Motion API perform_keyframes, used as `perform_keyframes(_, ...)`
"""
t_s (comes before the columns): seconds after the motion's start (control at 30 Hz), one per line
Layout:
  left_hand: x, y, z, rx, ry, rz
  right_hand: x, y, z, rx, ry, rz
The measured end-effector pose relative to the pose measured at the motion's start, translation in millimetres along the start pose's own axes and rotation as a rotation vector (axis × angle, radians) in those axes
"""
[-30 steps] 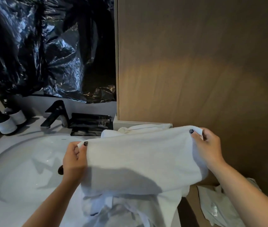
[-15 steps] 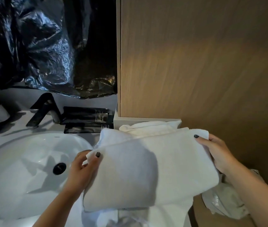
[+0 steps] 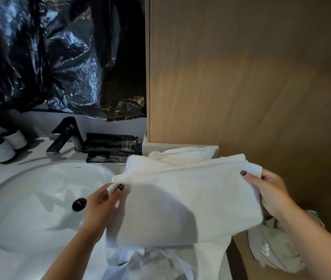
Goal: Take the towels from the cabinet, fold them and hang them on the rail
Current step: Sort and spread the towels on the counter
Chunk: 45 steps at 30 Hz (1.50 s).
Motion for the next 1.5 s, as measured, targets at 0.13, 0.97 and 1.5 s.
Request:
perform_keyframes(0.13,-32.4,-19.2,16.2,-0.020,-0.046,-0.123,-21.3,12.9,14.4,0.000,-0.021,0.056)
perform_keyframes(0.97,-122.9,24.8,128.4,0.118,-0.191,-0.164,-179.4,-20.6,-28.4,-0.008,0.054,0.089)
perform_keyframes(1.5,-27.3,32.1,120.6,0.347,0.227,-0.169,-184.9,-11.7,-40.0,-0.280,-0.194,0.377)
Point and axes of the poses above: each hand's wrist, its own x-axis towards the middle knuckle, its own z-axis out of the back of the hand, y = z × x, the point moved 10 cm from there along x, towards the middle knuckle, and after that the axes turned 15 degrees about z, right-handed, at the moved point
